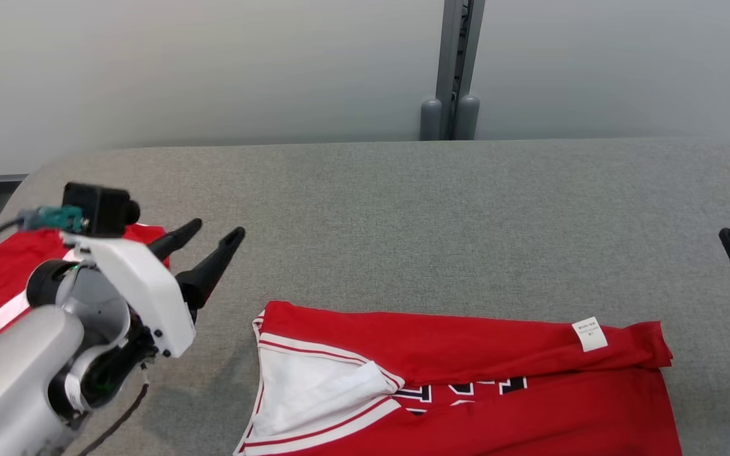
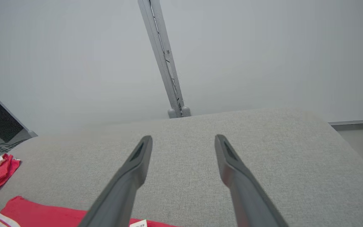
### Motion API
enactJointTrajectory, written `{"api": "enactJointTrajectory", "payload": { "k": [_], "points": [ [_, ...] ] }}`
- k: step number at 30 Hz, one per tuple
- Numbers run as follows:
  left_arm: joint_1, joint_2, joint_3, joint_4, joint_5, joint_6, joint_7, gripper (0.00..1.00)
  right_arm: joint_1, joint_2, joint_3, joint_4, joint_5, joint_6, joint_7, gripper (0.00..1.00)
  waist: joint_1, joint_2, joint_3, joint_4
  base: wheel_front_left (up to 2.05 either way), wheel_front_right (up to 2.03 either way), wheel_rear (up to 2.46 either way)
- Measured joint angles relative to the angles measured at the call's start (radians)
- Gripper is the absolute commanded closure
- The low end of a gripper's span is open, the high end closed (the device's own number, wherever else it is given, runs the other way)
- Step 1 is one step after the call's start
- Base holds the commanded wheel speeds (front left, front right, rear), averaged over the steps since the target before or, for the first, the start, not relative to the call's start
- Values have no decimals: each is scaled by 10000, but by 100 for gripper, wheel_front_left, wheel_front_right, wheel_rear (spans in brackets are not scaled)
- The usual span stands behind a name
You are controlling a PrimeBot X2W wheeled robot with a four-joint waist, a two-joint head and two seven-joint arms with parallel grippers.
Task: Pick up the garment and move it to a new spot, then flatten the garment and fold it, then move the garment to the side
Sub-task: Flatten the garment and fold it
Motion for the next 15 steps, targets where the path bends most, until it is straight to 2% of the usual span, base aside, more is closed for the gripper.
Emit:
{"api": "enactJointTrajectory", "payload": {
  "k": [2,9,12,15],
  "points": [
    [419,35,163,-176,569,483,-1068,0,466,543,-594,-249,-468,0,-491,0,0,0,-39,33,0,0,0],
    [2170,-268,924,-861,1469,2021,-4305,0,2145,2493,-2364,-1534,-1894,0,-1363,0,0,0,20,97,0,0,0],
    [2874,-788,1515,-1043,1793,2420,-4734,0,2748,3361,-3081,-2006,-2318,0,-1636,0,0,0,103,145,0,0,0],
    [3429,-1164,2303,-1058,2786,2709,-4771,0,3251,3852,-3177,-2213,-2769,0,-1630,0,0,0,218,152,0,0,0]
  ]
}}
